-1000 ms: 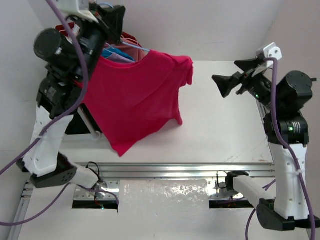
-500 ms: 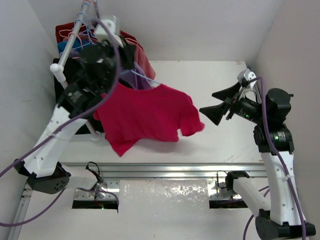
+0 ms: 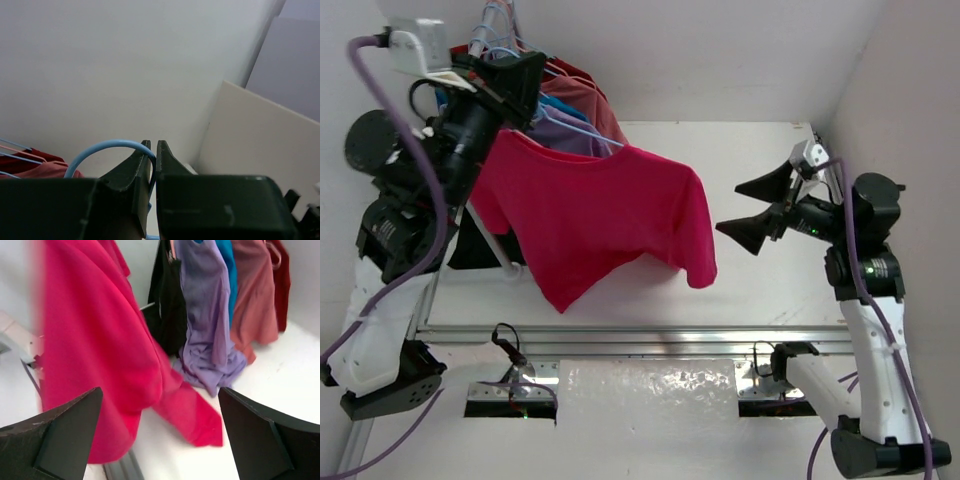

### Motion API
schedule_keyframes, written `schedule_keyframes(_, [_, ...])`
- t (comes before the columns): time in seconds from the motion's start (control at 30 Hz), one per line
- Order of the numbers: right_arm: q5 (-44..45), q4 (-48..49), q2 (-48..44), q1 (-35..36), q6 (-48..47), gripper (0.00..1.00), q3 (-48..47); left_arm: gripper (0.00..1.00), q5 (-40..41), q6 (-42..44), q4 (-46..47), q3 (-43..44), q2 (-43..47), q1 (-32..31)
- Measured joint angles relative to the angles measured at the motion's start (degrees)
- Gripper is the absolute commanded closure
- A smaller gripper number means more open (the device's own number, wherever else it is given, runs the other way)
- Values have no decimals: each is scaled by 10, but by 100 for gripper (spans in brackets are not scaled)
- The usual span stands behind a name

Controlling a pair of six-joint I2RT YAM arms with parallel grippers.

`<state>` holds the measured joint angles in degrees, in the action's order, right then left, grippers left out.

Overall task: Place the t-shirt on the hanger
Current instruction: Place the hanger at the clothesline.

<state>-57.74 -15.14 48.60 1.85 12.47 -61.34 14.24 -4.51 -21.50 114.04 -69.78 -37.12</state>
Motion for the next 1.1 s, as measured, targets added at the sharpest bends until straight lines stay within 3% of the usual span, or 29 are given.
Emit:
schedule_keyframes(0.2, [-40, -40, -9, 0, -44, 13, -97, 100, -30, 8, 2, -46, -26, 0])
schedule_keyframes(0.33, [-72, -38, -4, 0, -34, 28, -100, 100, -65, 5, -12, -81, -64, 0])
schedule_keyframes(0.47, [-80, -53, 57, 15, -33, 29, -120, 100, -99, -7, -13, -108, -78, 0])
schedule_keyframes(0.57, [-47, -109, 120, 55, -65, 30, -160, 100, -116, -18, -2, -120, -78, 0])
schedule_keyframes(0.73, [40, -229, 236, 160, -143, 44, -259, 100, -126, -31, 22, -129, -76, 0])
schedule_keyframes(0.97, [159, -327, 262, 239, -196, 48, -263, 100, -104, -35, 29, -129, -74, 0])
schedule_keyframes(1.0, [173, -334, 261, 244, -202, 52, -263, 100, -102, -35, 29, -129, -73, 0])
schedule_keyframes(1.03, [185, -339, 260, 248, -208, 66, -263, 100, -100, -35, 29, -129, -73, 0])
schedule_keyframes(1.1, [205, -346, 258, 254, -222, 83, -263, 100, -94, -35, 29, -129, -73, 0])
